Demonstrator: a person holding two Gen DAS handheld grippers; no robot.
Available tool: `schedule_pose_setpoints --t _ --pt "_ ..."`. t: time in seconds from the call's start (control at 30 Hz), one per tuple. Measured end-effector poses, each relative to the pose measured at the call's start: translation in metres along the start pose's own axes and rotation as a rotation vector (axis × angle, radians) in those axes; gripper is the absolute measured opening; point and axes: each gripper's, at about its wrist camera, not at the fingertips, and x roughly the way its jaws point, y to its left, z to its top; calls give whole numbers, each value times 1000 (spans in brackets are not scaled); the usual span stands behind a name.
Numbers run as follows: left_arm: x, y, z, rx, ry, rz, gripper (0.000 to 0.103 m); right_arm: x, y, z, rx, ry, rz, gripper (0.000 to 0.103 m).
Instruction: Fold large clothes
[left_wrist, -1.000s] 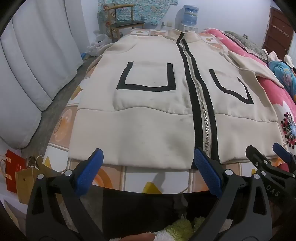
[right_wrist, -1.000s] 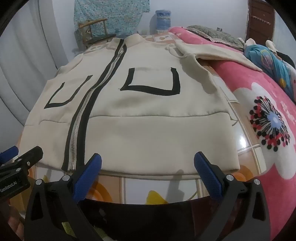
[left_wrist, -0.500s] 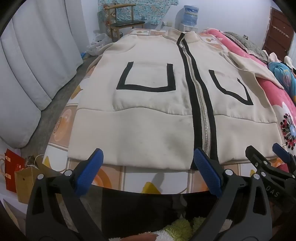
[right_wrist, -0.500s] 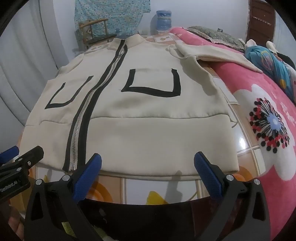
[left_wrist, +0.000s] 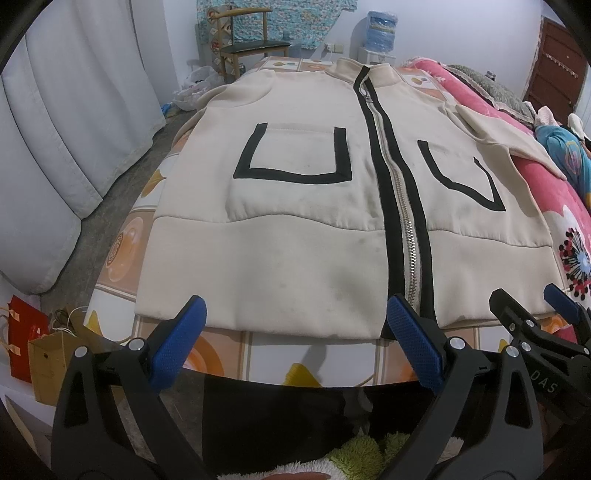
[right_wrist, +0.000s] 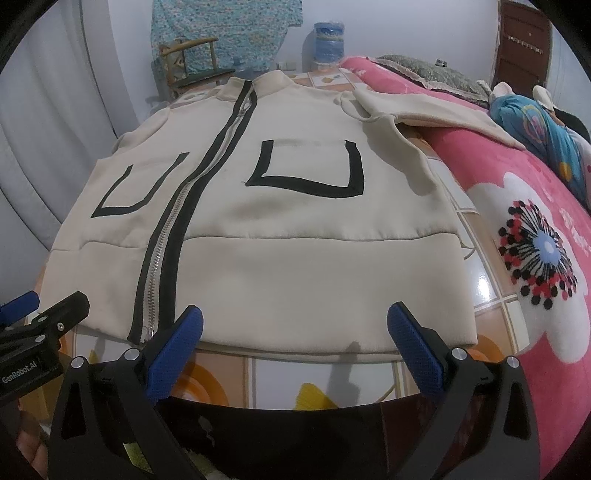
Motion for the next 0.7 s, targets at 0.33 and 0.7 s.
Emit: schedule_pose_setpoints --t 0.33,0.7 --pt "0 0 0 -1 0 -1 95 -1 0 0 0 -3 0 97" --pt "0 1 1 -1 1 -1 95 -1 0 0 -1 -4 0 97"
